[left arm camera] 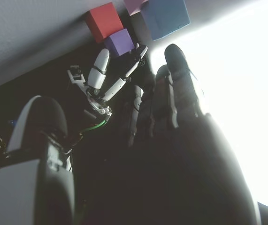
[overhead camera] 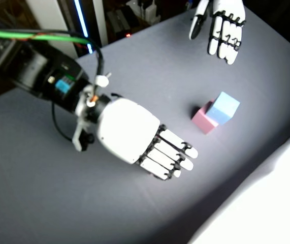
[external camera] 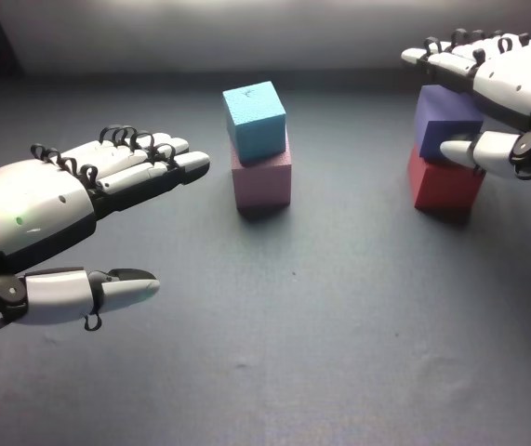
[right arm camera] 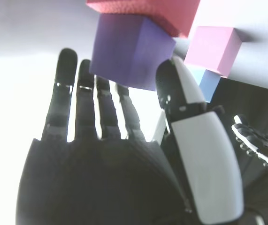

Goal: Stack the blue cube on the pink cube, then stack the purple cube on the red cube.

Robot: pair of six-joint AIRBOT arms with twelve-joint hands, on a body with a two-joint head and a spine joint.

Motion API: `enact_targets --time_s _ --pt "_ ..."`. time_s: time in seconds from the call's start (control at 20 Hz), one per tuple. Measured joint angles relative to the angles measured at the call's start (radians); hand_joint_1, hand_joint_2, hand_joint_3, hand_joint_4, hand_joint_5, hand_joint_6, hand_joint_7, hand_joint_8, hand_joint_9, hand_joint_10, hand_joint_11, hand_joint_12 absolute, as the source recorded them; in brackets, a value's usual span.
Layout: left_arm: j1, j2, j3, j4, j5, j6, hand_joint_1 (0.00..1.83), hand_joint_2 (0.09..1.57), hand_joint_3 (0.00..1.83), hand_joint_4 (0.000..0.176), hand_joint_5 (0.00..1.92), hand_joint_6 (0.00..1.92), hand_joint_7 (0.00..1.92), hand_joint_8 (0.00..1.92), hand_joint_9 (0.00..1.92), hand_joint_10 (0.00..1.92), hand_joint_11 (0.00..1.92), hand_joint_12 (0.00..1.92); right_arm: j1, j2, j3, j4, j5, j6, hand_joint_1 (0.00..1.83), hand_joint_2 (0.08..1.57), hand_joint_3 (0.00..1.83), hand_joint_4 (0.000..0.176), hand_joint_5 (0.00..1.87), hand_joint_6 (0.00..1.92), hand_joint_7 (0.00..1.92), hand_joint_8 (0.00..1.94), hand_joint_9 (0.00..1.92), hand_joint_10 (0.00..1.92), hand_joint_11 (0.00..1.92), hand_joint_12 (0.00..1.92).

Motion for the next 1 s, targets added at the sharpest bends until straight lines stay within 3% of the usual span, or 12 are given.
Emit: enact_targets --time_s 0.1,0.2,0.25,0.3,0.4,0.5,0.65,0.7,0.85,0.9,0.95,1.0 --pt "0.001 0.000 0.000 -0.002 0.000 0.000 0.68 1.28 0.00 0.037 0.04 0.00 0.00 0.00 0.00 0.00 0.00 0.25 0.000 0.014 -0.011 0.000 0.002 0.000 0.58 1.34 0.00 0.073 0.00 0.00 0.00 0.00 0.00 0.27 0.00 1.57" --pt "0.005 0.000 0.000 -0.007 -0.003 -0.001 0.66 1.29 0.00 0.045 0.03 0.00 0.00 0.00 0.00 0.00 0.00 0.21 -0.007 0.040 -0.042 -0.002 0.031 -0.001 0.52 1.34 0.00 0.059 0.00 0.00 0.00 0.00 0.00 0.04 0.00 1.26" --pt "0.008 0.000 0.000 -0.010 -0.005 -0.001 0.67 1.29 0.00 0.059 0.02 0.00 0.00 0.00 0.00 0.00 0.00 0.16 -0.012 0.048 -0.052 -0.003 0.037 -0.001 0.48 1.36 0.00 0.056 0.00 0.00 0.00 0.00 0.00 0.01 0.00 0.94" --pt "0.011 0.000 0.000 -0.013 -0.007 -0.002 0.68 1.29 0.00 0.050 0.02 0.00 0.00 0.00 0.00 0.00 0.00 0.15 -0.020 0.066 -0.074 -0.013 0.053 -0.002 0.42 1.38 0.00 0.046 0.00 0.00 0.00 0.00 0.00 0.00 0.00 0.65" --pt "0.019 0.000 0.000 -0.022 -0.016 -0.002 0.68 1.27 0.00 0.059 0.03 0.00 0.00 0.00 0.00 0.00 0.00 0.19 -0.049 0.107 -0.129 -0.024 0.100 -0.002 0.39 1.39 0.00 0.058 0.00 0.00 0.00 0.00 0.00 0.00 0.00 0.07" --pt "0.034 0.002 -0.006 -0.042 -0.030 0.002 0.63 1.28 0.00 0.053 0.04 0.00 0.00 0.00 0.00 0.00 0.00 0.27 -0.089 0.171 -0.206 -0.049 0.179 -0.002 0.34 1.39 0.00 0.076 0.00 0.00 0.00 0.00 0.00 0.00 0.00 0.00" --pt "0.055 0.014 -0.020 -0.067 -0.069 0.021 0.66 1.28 0.00 0.023 0.01 0.00 0.00 0.00 0.00 0.00 0.00 0.01 -0.167 0.248 -0.305 -0.127 0.346 0.053 0.24 1.41 0.01 0.103 0.00 0.00 0.00 0.00 0.00 0.00 0.00 0.00" --pt "0.059 0.015 -0.020 -0.080 -0.085 0.025 0.66 1.28 0.00 0.006 0.01 0.00 0.00 0.00 0.00 0.00 0.00 0.00 -0.192 0.261 -0.326 -0.150 0.386 0.083 0.23 1.40 0.01 0.087 0.00 0.00 0.00 0.00 0.00 0.00 0.00 0.00" --pt "0.063 0.017 -0.023 -0.125 -0.129 0.048 0.73 1.30 0.01 0.000 0.00 0.00 0.00 0.00 0.00 0.00 0.00 0.00 -0.304 0.313 -0.398 -0.186 0.536 0.137 0.22 1.41 0.01 0.088 0.00 0.00 0.00 0.00 0.00 0.00 0.00 0.00" --pt "0.063 0.018 -0.028 -0.140 -0.138 0.053 0.69 1.30 0.01 0.012 0.00 0.00 0.00 0.00 0.00 0.00 0.00 0.00 -0.326 0.325 -0.411 -0.188 0.568 0.141 0.23 1.41 0.01 0.104 0.00 0.00 0.00 0.00 0.00 0.00 0.00 0.00" --pt "0.068 0.018 -0.030 -0.148 -0.163 0.061 0.67 1.30 0.01 0.071 0.00 0.00 0.00 0.00 0.00 0.00 0.00 0.00 -0.367 0.346 -0.432 -0.190 0.631 0.163 0.25 1.39 0.00 0.122 0.00 0.00 0.00 0.00 0.00 0.00 0.00 0.00" --pt "0.072 0.018 -0.034 -0.161 -0.187 0.074 0.60 1.31 0.01 0.100 0.00 0.00 0.00 0.00 0.00 0.00 0.00 0.00 -0.397 0.358 -0.447 -0.189 0.685 0.176 0.30 1.38 0.00 0.107 0.00 0.00 0.00 0.00 0.00 0.00 0.00 0.00"
